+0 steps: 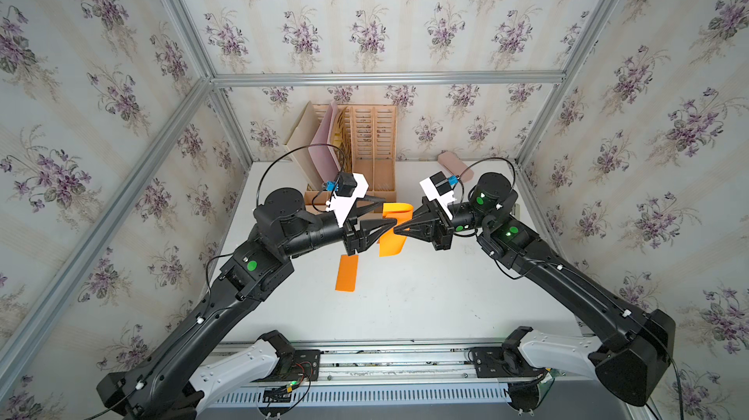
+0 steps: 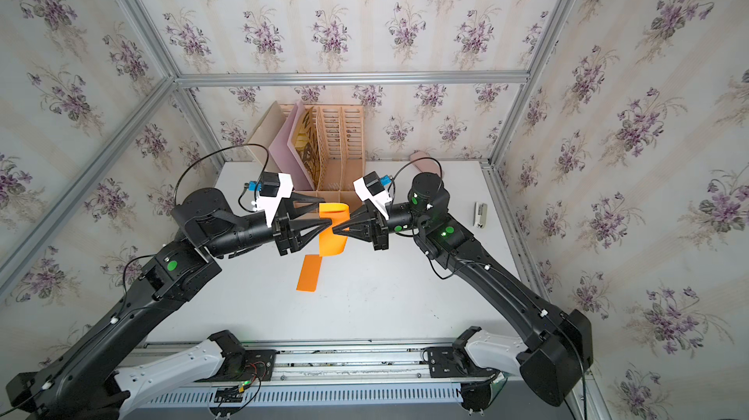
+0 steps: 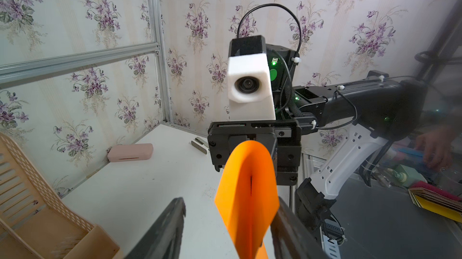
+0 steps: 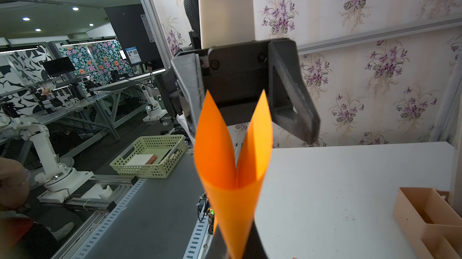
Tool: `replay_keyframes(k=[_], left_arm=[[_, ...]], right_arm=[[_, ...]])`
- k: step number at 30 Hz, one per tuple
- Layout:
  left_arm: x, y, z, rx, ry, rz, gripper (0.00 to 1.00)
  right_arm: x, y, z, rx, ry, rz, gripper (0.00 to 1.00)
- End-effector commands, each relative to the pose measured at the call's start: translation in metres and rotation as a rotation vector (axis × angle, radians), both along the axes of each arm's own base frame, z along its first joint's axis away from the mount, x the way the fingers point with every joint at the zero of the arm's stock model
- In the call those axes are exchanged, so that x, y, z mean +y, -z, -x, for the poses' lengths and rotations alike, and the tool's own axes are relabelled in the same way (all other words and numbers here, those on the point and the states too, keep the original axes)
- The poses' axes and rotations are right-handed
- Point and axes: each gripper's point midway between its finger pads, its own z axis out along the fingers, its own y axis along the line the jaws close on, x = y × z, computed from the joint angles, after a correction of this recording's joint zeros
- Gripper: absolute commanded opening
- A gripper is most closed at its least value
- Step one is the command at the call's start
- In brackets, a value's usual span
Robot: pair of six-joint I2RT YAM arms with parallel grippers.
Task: Fold the square paper along the opposite sides
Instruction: Fold the paper.
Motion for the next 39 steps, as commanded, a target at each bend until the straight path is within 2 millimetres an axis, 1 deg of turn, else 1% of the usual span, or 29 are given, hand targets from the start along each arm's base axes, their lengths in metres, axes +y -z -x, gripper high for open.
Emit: replay_keyframes(k=[1,2,7,10,15,21,35,39], left_arm=[[-0.0006,-0.0138,0.0012,-0.036,0.009,0.040,0.54],[-0.0007,-0.0141,0.0013,-0.037,0.010,0.042,0.51],[0.0002,-0.0150,0.0027,-0.038,0.011,0.046,0.40],[0.0007,-0.0163,0.0038,-0.041,0.013,0.049,0.36],[0.0006,-0.0153,0.0044,-0.039,0.015,0.048,0.32],[-0.0001,-0.0135,0.0038,-0.033,0.017,0.044,0.31],[0.0006,-0.0166,0.0067,-0.040,0.026,0.048,0.16],[0.0000,-0.0166,0.0080,-0.039,0.033,0.048,0.09]], right_arm=[[0.0005,0.0006,0.0022,-0.006,-0.012,0.004,0.00],[0.0004,0.0005,0.0024,-0.008,-0.012,0.003,0.00],[0.0006,0.0018,0.0017,-0.007,-0.009,0.006,0.00],[0.0006,0.0014,0.0023,-0.009,-0.009,0.006,0.00],[0.0005,0.0017,0.0024,-0.010,-0.008,0.006,0.00],[0.0002,0.0014,0.0028,-0.011,-0.008,0.006,0.00],[0.0017,0.0032,0.0021,-0.007,-0.011,0.010,0.00],[0.0018,0.0037,0.0015,-0.005,-0.009,0.012,0.00]])
